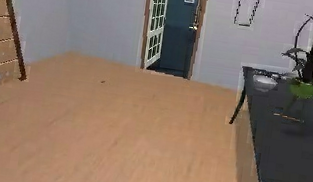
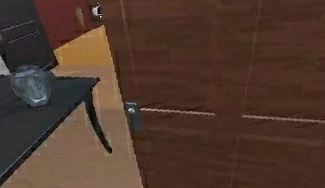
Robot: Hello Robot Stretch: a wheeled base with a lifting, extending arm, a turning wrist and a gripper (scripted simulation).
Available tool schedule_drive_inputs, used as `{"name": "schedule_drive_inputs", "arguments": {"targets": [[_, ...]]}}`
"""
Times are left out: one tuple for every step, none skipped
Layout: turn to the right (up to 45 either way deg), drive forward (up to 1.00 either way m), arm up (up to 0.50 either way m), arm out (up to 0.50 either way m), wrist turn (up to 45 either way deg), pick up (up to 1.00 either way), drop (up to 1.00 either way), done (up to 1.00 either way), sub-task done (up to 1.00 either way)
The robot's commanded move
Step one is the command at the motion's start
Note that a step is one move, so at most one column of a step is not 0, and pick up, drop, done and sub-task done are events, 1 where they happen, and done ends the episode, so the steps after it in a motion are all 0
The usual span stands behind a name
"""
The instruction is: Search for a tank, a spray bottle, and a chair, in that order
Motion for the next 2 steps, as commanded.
{"name": "schedule_drive_inputs", "arguments": {"targets": [[0.0,1.00,0.00,0.00,0.0,0.00,0.00,0.00,0.00],[0.0,1.00,0.00,0.00,0.0,0.00,0.00,0.00,0.00]]}}
